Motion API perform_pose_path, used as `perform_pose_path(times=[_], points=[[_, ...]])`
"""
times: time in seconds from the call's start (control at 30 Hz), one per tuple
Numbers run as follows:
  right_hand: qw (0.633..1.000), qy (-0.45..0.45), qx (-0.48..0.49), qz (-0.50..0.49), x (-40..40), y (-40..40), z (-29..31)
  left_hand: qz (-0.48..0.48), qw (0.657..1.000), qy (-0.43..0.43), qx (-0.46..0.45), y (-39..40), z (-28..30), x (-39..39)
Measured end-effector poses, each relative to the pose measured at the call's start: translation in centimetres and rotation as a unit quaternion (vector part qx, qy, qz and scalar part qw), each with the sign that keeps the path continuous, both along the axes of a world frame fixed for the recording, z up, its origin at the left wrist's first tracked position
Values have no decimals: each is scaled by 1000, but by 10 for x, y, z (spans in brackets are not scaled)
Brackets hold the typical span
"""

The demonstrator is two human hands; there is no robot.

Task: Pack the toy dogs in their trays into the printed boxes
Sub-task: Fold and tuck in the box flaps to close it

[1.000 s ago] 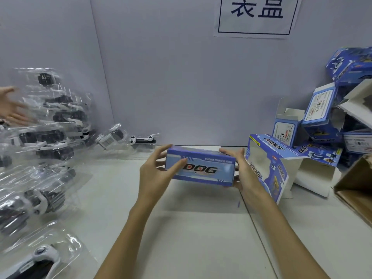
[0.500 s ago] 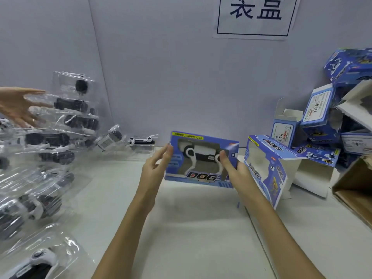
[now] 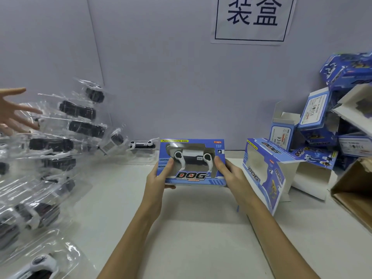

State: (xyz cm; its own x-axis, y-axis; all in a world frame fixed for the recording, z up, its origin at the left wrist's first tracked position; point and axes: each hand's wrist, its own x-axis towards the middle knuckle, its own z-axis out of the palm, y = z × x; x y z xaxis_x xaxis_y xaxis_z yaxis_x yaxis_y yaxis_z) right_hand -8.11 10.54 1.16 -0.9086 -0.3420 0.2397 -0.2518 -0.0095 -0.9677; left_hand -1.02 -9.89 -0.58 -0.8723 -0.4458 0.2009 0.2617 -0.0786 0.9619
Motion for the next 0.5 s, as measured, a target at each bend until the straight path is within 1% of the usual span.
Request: perform_pose_path(times=[0.13, 0.23, 0.33, 0.4, 0.5], points=[[997, -13, -63, -34, -3, 7, 6, -7, 999, 17, 46, 2, 1, -1], [997, -19, -79, -8, -2, 12, 8, -21, 999, 30, 25, 3, -2, 0], [998, -11, -59, 25, -2, 21, 10, -30, 998, 50, 32, -1, -2, 2], [998, -26, -36, 43, -1, 31, 14, -27, 997, 50, 43, -3, -1, 2], [995, -54, 29, 76, 0, 39, 17, 6, 994, 54, 93, -6, -2, 1]])
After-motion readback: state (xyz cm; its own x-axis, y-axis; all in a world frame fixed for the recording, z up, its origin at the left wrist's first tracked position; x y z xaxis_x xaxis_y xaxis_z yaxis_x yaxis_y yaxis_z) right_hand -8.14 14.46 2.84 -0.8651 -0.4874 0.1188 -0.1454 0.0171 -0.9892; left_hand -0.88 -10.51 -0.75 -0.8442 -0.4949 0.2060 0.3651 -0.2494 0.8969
